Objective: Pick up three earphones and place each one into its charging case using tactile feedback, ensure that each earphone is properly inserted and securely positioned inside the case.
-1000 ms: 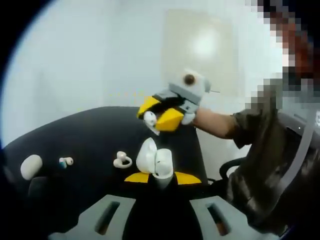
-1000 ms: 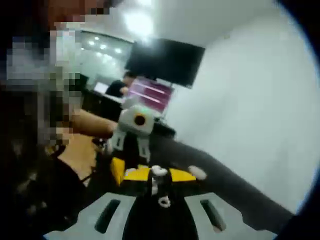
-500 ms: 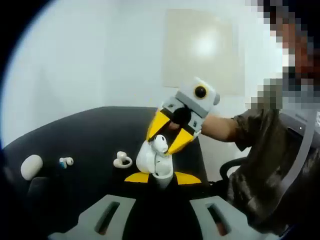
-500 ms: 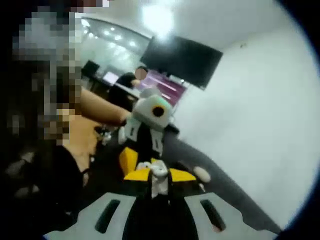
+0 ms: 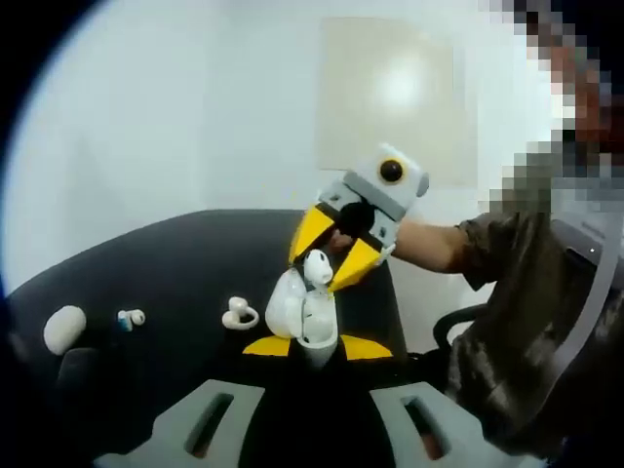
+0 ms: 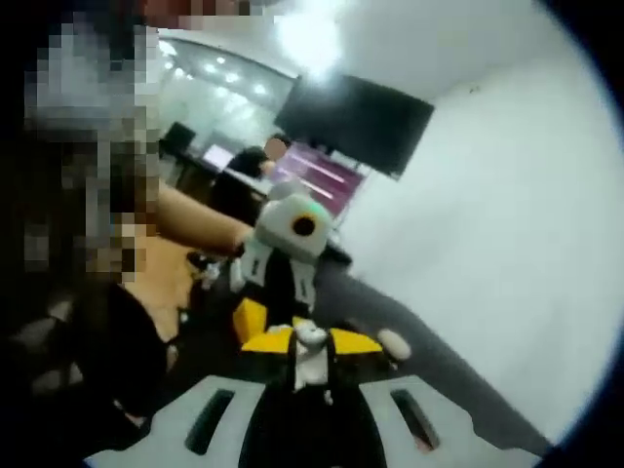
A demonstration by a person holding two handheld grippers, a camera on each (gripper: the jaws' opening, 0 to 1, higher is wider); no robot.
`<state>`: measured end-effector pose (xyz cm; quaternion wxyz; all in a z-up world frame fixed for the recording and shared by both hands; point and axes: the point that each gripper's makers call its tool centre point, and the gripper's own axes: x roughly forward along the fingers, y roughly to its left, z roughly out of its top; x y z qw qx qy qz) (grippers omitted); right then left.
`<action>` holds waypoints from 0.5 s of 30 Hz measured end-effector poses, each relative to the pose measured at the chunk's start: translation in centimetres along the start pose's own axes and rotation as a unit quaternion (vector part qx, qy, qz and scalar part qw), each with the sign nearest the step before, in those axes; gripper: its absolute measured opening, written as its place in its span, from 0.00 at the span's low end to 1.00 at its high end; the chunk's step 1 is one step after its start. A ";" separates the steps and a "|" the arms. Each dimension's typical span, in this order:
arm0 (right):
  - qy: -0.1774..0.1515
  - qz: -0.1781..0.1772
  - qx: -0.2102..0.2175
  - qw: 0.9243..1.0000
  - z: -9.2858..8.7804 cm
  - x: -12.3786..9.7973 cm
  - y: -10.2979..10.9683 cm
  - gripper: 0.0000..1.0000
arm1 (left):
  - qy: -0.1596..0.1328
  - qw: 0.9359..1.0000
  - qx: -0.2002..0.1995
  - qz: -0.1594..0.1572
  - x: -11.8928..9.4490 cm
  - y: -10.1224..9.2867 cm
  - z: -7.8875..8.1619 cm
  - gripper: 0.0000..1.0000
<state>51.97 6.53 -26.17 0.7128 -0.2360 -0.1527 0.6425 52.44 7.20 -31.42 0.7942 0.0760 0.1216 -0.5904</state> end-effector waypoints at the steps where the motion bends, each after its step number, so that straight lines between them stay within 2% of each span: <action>1: -0.001 0.003 0.001 1.000 0.2 -0.1 0.0 0.15 | 0.000 1.000 0.000 0.000 0.0 0.0 0.0 0.14; 3: 0.002 0.013 0.000 1.000 0.3 0.0 0.2 0.15 | 0.000 1.000 -0.002 -0.002 0.0 0.1 0.0 0.14; 7: 0.040 0.022 -0.037 0.998 -0.8 0.2 0.4 0.15 | 0.000 1.000 -0.002 -0.002 0.0 0.1 0.1 0.14; 13: 0.033 0.018 -0.042 0.998 -0.7 0.4 0.7 0.15 | 0.000 1.000 -0.004 -0.003 0.0 0.1 0.1 0.14; 15: 0.039 0.013 -0.064 0.997 -0.9 0.7 0.9 0.15 | 0.000 1.000 -0.004 -0.003 0.1 0.0 0.1 0.14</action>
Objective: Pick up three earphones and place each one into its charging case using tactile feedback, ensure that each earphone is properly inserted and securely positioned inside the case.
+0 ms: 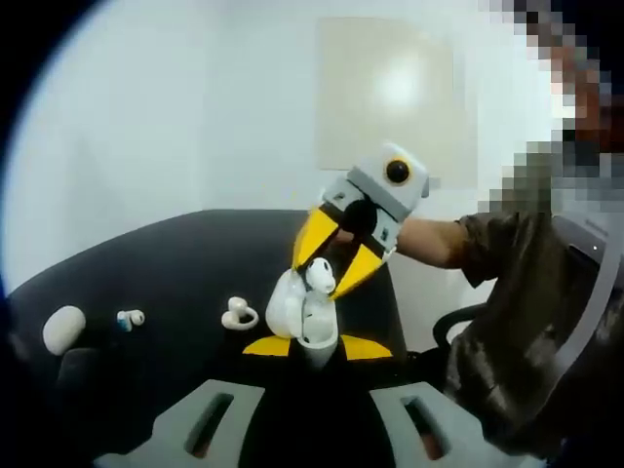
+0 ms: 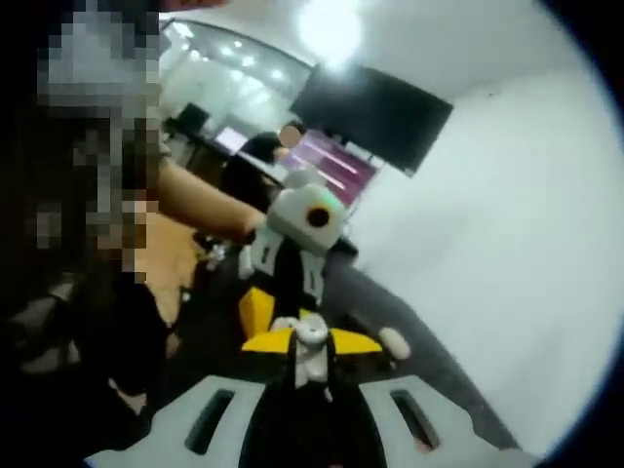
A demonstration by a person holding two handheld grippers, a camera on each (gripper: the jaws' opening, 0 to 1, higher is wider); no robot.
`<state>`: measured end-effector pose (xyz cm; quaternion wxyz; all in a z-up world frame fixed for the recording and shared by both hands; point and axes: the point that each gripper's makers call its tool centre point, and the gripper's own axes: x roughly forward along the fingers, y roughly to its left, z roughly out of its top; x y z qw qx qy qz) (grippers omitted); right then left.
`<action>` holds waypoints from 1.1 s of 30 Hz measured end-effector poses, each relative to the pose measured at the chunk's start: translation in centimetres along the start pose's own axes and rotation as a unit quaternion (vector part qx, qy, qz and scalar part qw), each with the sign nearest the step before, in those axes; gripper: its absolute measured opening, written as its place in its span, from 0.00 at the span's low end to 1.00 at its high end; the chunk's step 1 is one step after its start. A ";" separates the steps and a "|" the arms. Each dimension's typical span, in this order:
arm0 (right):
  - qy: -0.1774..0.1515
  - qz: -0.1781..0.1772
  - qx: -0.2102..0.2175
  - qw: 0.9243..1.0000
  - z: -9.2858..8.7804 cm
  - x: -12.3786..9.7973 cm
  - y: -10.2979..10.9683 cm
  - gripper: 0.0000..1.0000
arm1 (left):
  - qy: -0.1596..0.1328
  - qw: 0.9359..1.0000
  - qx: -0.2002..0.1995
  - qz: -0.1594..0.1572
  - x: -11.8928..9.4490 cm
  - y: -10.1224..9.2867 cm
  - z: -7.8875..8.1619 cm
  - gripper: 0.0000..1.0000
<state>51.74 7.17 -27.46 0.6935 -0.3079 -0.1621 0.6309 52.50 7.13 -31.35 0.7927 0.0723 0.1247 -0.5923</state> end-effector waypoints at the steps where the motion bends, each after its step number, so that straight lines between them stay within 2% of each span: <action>1: 0.007 -0.001 -0.011 1.000 -0.2 0.1 0.2 0.15 | 0.000 1.000 0.001 0.000 0.0 0.0 0.0 0.14; 7: 0.005 -0.016 -0.012 1.000 0.1 -0.7 0.2 0.15 | 0.000 1.000 -0.001 0.001 0.0 -0.1 0.0 0.14; 15: 0.034 -0.031 -0.027 0.999 -0.3 -1.8 0.0 0.14 | 0.000 1.000 0.003 0.004 0.1 -0.2 -0.1 0.14; 17: 0.043 -0.026 -0.035 0.998 -0.3 -1.6 0.1 0.14 | 0.000 1.000 0.004 0.004 0.1 -0.2 -0.1 0.14; 18: 0.060 -0.017 -0.056 0.996 -0.4 -1.4 0.3 0.13 | 0.001 1.000 0.004 0.004 0.1 -0.2 -0.1 0.14; 21: 0.085 0.000 -0.079 0.993 -0.6 -1.0 0.9 0.13 | 0.001 1.000 0.002 0.004 0.1 -0.2 -0.2 0.14; 22: 0.079 -0.004 -0.077 0.994 -0.2 -0.8 1.0 0.13 | 0.001 1.000 0.003 0.005 0.1 -0.2 -0.2 0.14; 28: 0.091 -0.009 0.025 0.995 -0.7 -0.9 1.2 0.13 | 0.001 1.000 0.008 0.006 0.2 -0.1 -0.2 0.14; 33: 0.087 0.001 0.072 0.994 -0.8 -0.9 1.6 0.13 | 0.001 1.000 0.012 0.007 0.2 -0.1 -0.3 0.14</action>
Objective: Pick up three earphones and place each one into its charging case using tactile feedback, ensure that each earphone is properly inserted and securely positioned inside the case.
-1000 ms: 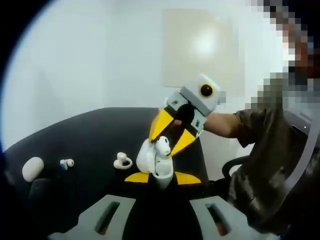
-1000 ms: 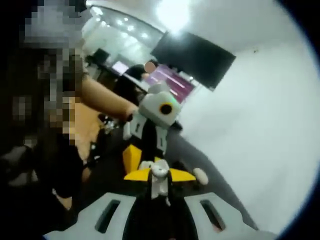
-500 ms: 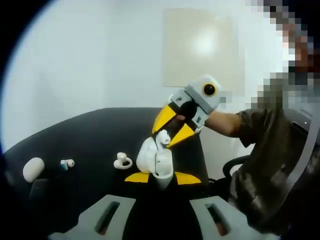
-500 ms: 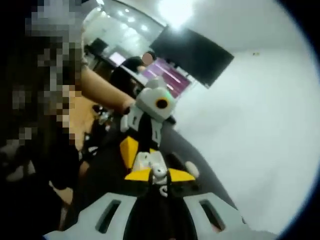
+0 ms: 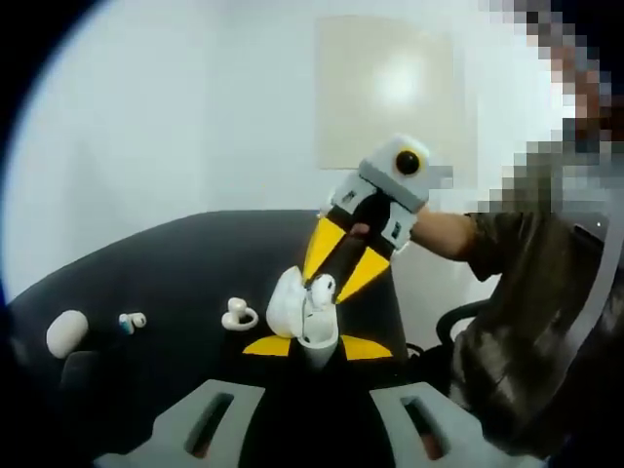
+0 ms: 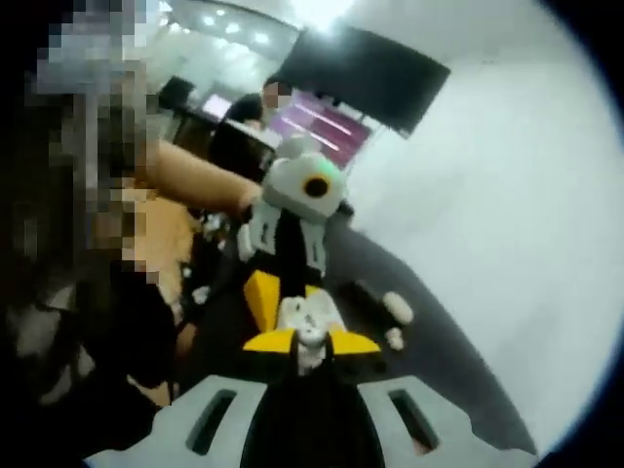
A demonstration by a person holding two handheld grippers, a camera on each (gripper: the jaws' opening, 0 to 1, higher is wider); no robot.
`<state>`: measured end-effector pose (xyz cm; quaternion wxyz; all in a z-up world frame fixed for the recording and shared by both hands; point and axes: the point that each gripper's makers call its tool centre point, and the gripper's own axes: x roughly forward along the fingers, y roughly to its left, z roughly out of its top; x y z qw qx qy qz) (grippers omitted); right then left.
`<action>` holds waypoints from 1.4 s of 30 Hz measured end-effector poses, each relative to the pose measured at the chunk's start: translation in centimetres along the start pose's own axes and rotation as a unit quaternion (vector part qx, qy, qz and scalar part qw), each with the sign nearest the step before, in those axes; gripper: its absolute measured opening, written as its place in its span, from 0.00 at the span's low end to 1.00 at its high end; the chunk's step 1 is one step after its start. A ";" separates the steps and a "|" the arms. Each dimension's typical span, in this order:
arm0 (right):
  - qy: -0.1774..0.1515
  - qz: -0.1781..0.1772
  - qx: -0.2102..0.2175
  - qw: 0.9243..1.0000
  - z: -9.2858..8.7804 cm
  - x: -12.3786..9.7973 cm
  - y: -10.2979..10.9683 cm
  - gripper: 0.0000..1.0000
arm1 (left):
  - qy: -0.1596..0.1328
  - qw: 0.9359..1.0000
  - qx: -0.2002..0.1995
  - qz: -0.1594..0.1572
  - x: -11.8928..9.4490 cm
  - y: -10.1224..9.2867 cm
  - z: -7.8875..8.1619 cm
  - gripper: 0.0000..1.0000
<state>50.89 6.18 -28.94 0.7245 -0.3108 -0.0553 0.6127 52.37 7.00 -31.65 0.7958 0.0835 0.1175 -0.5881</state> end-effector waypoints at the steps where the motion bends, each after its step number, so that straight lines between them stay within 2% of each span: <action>1: 0.003 -0.004 -0.002 1.000 -0.1 0.0 0.0 0.14 | 0.001 1.000 0.000 0.000 0.0 0.0 0.0 0.14; 4: 0.003 -0.007 -0.017 1.000 -0.2 -0.6 0.1 0.15 | 0.000 1.000 -0.002 0.001 0.0 0.1 0.0 0.14; 5: -0.023 -0.010 -0.006 1.000 0.5 -1.1 -0.2 0.16 | -0.001 1.000 -0.003 0.000 0.0 0.1 0.0 0.14; 8: -0.065 -0.023 0.067 0.995 0.9 -2.4 -1.7 0.17 | -0.001 1.000 0.001 0.000 -0.1 0.1 0.0 0.14; 11: -0.075 -0.009 0.128 0.989 -0.3 -2.5 -2.6 0.28 | -0.001 1.000 0.002 0.000 -0.1 0.1 0.0 0.14; 13: -0.078 -0.005 0.128 0.989 -0.8 -2.1 -3.1 0.31 | -0.001 1.000 0.001 -0.002 -0.1 0.1 0.0 0.13; 15: -0.086 0.018 0.112 0.990 -0.5 -1.4 -2.6 0.31 | 0.000 1.000 0.001 -0.002 -0.1 0.1 0.0 0.13; 17: -0.085 0.069 0.119 0.987 -0.4 -0.7 -1.3 0.32 | 0.000 1.000 0.001 -0.002 -0.2 0.1 0.0 0.13; 18: -0.074 0.084 0.124 0.986 -0.7 -0.2 -1.0 0.32 | 0.000 1.000 0.002 -0.002 -0.2 0.0 0.0 0.13; 20: -0.065 0.081 0.126 0.987 -1.2 0.6 -1.3 0.29 | 0.000 1.000 0.003 -0.002 -0.2 0.0 0.0 0.13; 21: -0.050 0.085 0.137 0.986 -1.8 0.7 -1.2 0.29 | 0.000 1.000 0.003 -0.003 -0.2 0.0 0.0 0.13; 23: -0.040 0.114 0.181 0.976 -2.3 1.0 -0.5 0.26 | 0.000 1.000 0.002 -0.003 -0.1 0.0 0.1 0.13; 27: -0.036 0.138 0.189 0.972 -2.8 1.4 0.5 0.18 | 0.000 1.000 0.005 -0.001 -0.1 -0.1 0.1 0.13; 29: -0.033 0.139 0.189 0.971 -2.6 1.4 0.5 0.18 | 0.000 1.000 0.006 -0.001 -0.2 -0.2 0.1 0.13; 33: -0.034 0.146 0.211 0.966 -2.7 1.3 0.5 0.17 | -0.001 1.000 0.011 0.001 -0.1 -0.3 0.1 0.14; 35: -0.036 0.149 0.216 0.964 -2.6 1.2 0.6 0.17 | -0.003 0.999 0.034 -0.001 -0.3 -0.5 0.2 0.17; 37: -0.035 0.147 0.222 0.963 -2.7 1.0 0.6 0.17 | -0.028 0.999 0.027 0.000 -0.8 -0.6 1.0 0.21; 39: -0.040 0.142 0.216 0.965 -2.7 0.8 0.7 0.17 | -0.041 0.999 0.022 0.001 -1.1 -0.3 1.4 0.21; 42: -0.041 0.140 0.204 0.968 -2.6 0.9 0.8 0.17 | -0.042 0.999 0.023 0.003 -0.8 -0.3 1.4 0.22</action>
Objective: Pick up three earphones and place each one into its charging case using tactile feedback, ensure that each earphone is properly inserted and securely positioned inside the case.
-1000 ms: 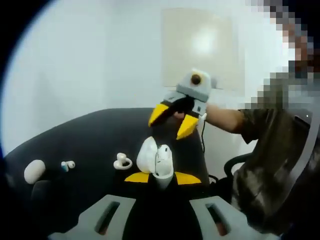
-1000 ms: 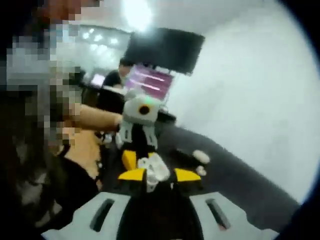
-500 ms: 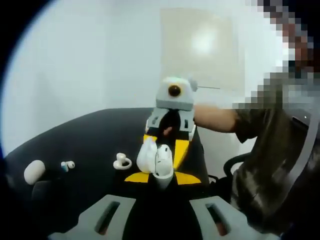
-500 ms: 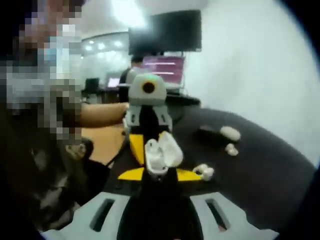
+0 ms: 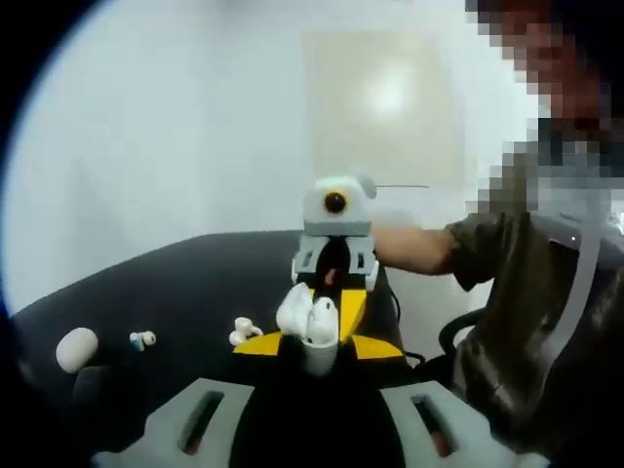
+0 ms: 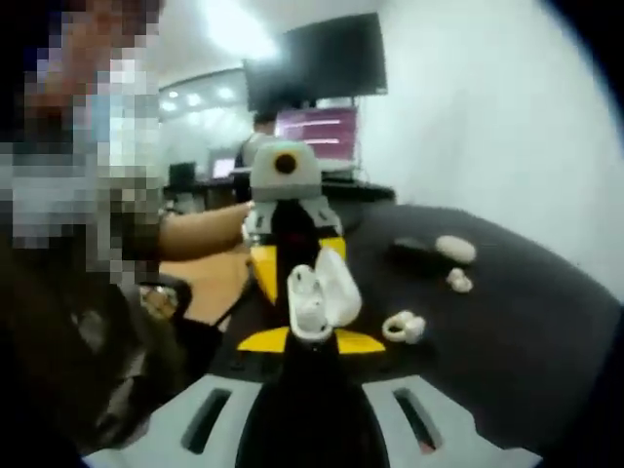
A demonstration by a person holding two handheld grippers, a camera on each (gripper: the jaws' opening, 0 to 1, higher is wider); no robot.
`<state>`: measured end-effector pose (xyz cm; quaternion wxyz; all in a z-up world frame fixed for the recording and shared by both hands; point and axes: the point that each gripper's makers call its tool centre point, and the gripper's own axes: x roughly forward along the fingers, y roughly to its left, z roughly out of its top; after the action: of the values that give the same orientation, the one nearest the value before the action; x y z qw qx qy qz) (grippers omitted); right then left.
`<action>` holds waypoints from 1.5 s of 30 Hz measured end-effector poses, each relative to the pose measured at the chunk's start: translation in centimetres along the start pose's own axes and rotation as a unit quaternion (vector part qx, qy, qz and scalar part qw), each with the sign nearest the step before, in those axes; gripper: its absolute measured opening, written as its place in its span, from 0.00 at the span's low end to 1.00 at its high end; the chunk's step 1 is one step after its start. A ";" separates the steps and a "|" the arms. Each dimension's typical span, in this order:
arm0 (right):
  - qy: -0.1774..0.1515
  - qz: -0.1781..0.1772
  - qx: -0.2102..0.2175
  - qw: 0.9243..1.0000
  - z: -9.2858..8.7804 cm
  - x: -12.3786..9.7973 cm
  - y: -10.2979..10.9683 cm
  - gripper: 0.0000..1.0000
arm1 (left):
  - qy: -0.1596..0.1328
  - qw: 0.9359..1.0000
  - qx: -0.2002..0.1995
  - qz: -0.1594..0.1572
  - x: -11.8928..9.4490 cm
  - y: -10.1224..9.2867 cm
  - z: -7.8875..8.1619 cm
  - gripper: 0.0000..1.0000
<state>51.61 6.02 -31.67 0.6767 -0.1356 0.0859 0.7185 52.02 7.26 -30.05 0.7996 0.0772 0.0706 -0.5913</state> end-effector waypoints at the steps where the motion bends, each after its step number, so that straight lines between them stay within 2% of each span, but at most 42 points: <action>1: 0.000 0.002 -0.002 1.000 0.0 0.1 0.0 0.17 | 0.001 1.000 0.003 -0.001 0.1 0.0 0.0 0.23; 5: -0.001 0.013 0.013 1.000 0.2 0.4 0.3 0.17 | -0.004 1.000 0.009 0.002 0.1 0.2 0.2 0.23; 10: -0.001 0.015 0.067 0.998 0.1 0.5 -0.1 0.17 | -0.004 0.999 0.040 0.015 0.0 0.3 0.4 0.20; 12: -0.004 0.016 0.088 0.996 0.2 0.5 -0.3 0.17 | -0.009 0.999 0.047 0.018 -0.1 0.3 0.5 0.15; 13: -0.002 0.012 0.113 0.994 0.0 0.4 -0.3 0.17 | -0.016 0.999 0.044 0.016 -0.2 0.2 0.7 0.15; 14: -0.005 0.019 0.101 0.995 0.1 0.5 -0.4 0.17 | -0.015 0.999 0.046 0.016 -0.2 0.3 0.7 0.15; 18: -0.007 0.022 0.105 0.994 0.1 0.6 -0.5 0.17 | -0.020 0.998 0.051 0.024 -0.1 0.5 0.6 0.16; 21: -0.009 0.026 0.117 0.993 0.1 0.6 -0.6 0.17 | -0.003 0.998 0.063 0.022 0.1 0.3 0.1 0.22; 23: -0.009 0.028 0.121 0.992 0.1 0.6 -0.6 0.17 | -0.002 0.997 0.068 0.023 0.1 0.3 0.0 0.21; 25: -0.010 0.031 0.122 0.992 0.1 0.6 -0.5 0.17 | -0.021 0.997 0.066 0.021 -0.4 0.2 0.8 0.19; 28: -0.010 0.036 0.137 0.990 0.2 0.5 -0.6 0.17 | -0.062 0.997 0.035 0.024 -1.0 0.5 2.1 0.12; 31: -0.005 0.041 0.166 0.985 0.3 0.5 -0.8 0.17 | -0.056 0.998 0.025 0.022 -1.0 0.8 2.0 0.06; 33: -0.006 0.042 0.168 0.985 0.4 0.5 -0.7 0.17 | -0.056 0.998 0.005 0.021 -0.9 1.2 2.0 0.06; 34: -0.008 0.042 0.157 0.987 0.4 0.5 -0.8 0.18 | -0.055 0.998 -0.009 0.019 -0.9 1.3 1.9 0.06; 35: -0.011 0.028 0.127 0.991 0.4 0.5 -1.2 0.21 | -0.054 0.998 -0.015 0.022 -0.8 1.5 1.9 0.07; 36: -0.013 0.005 0.091 0.996 0.2 0.4 -1.7 0.25 | -0.048 0.998 -0.019 0.030 -0.7 1.8 1.6 0.07; 37: -0.013 -0.027 0.048 0.998 0.1 0.3 -2.3 0.31 | -0.029 0.999 -0.020 0.040 -0.6 2.2 0.9 0.09; 38: -0.006 -0.054 0.003 0.999 -0.1 0.1 -2.8 0.37 | -0.013 0.999 -0.017 0.031 -0.3 1.9 0.4 0.10; 39: 0.001 -0.070 -0.034 0.997 -0.3 0.1 -2.8 0.38 | 0.001 1.000 -0.019 0.023 -0.1 1.6 -0.1 0.10; 40: -0.022 -0.064 -0.053 0.996 0.6 0.2 -2.1 0.38 | -0.001 1.000 -0.018 0.024 0.3 1.6 -0.1 0.11; 41: -0.016 -0.062 -0.061 0.996 0.3 0.3 -1.8 0.38 | -0.006 1.000 -0.018 0.023 0.3 1.6 0.0 0.12; 42: -0.019 -0.064 -0.050 0.997 0.4 0.3 -2.0 0.38 | -0.005 1.000 -0.018 0.025 0.2 1.6 -0.1 0.14; 45: -0.012 -0.057 -0.009 0.998 0.0 0.2 -2.2 0.37 | -0.013 0.999 -0.028 0.028 0.0 1.8 0.1 0.27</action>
<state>53.74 6.41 -31.59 0.7160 -0.1379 0.0634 0.6814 53.79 7.74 -29.93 0.8187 0.0488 0.0748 -0.5673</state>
